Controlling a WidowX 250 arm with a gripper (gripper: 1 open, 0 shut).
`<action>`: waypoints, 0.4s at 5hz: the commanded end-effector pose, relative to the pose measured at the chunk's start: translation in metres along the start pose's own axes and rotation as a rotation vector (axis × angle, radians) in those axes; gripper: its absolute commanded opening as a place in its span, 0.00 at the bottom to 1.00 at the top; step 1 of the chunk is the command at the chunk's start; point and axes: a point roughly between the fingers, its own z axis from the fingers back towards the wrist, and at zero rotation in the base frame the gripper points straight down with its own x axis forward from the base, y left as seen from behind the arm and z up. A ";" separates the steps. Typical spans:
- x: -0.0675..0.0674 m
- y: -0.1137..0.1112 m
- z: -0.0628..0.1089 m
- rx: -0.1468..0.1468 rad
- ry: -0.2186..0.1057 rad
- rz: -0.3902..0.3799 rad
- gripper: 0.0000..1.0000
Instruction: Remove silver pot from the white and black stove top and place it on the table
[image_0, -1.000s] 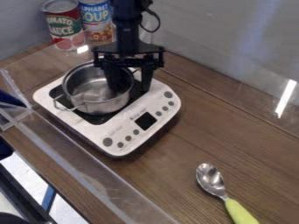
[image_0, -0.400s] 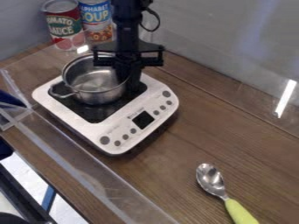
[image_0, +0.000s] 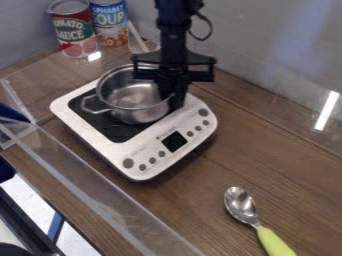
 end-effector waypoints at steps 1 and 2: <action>0.001 -0.029 0.017 -0.048 -0.049 -0.013 0.00; -0.004 -0.050 0.021 -0.070 -0.064 -0.031 0.00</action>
